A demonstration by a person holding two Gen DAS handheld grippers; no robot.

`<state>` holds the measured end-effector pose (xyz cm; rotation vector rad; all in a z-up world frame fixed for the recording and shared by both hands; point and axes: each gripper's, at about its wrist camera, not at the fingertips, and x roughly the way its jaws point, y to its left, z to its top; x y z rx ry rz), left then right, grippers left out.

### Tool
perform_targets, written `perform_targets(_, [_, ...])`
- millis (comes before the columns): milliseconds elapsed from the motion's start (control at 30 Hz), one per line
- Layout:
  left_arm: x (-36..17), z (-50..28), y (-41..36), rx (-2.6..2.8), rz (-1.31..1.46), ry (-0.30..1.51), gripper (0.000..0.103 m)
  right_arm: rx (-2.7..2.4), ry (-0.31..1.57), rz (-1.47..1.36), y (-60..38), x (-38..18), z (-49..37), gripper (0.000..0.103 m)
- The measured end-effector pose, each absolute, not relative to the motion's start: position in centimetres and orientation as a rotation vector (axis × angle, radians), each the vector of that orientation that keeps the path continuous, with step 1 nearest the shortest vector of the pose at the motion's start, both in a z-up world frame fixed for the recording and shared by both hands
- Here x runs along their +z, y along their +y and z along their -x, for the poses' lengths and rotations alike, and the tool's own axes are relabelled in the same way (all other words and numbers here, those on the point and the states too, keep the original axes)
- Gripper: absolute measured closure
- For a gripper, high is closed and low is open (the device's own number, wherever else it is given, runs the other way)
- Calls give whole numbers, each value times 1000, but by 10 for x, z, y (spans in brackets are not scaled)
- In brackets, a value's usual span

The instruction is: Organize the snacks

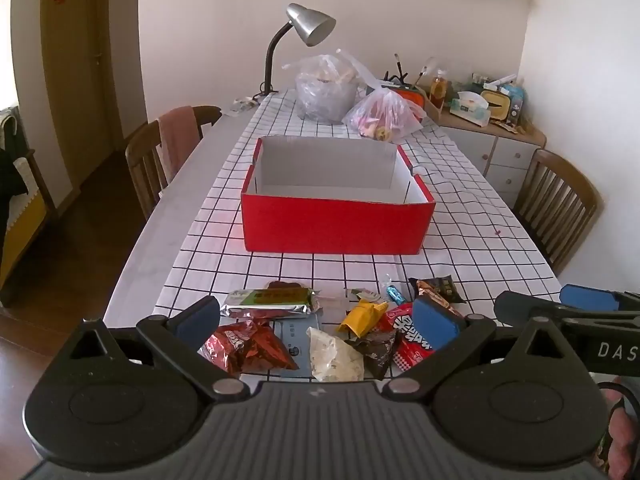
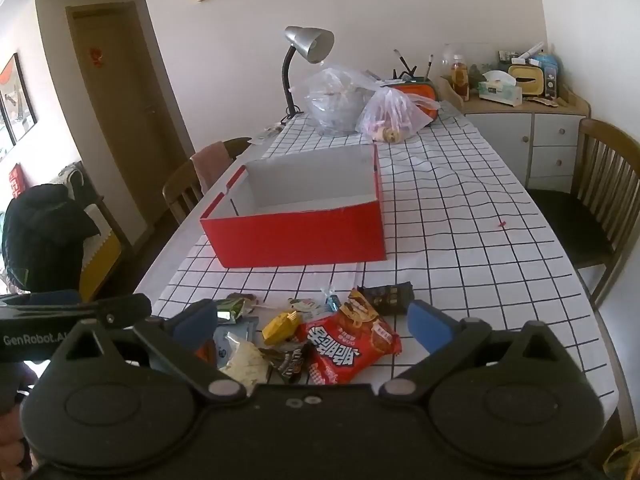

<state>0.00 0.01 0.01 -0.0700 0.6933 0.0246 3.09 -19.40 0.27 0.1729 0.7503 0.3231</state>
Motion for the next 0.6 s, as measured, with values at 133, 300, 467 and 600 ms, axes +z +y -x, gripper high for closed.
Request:
perform_targets(133, [0,0,0,25,71,690,0,324,751,-173,-192,3,-30,1])
perform_targets(300, [2,1,1,19,72,687,0,325,752,-173,-192,3,-29,2])
perform_targets(467, [2,5,1,15,76,684,0,324,754,-175,-192,3,-28,2])
perform_targets(600, [-1,3,0,17,75,686,0,327,758,-178,-192,3,-29,2])
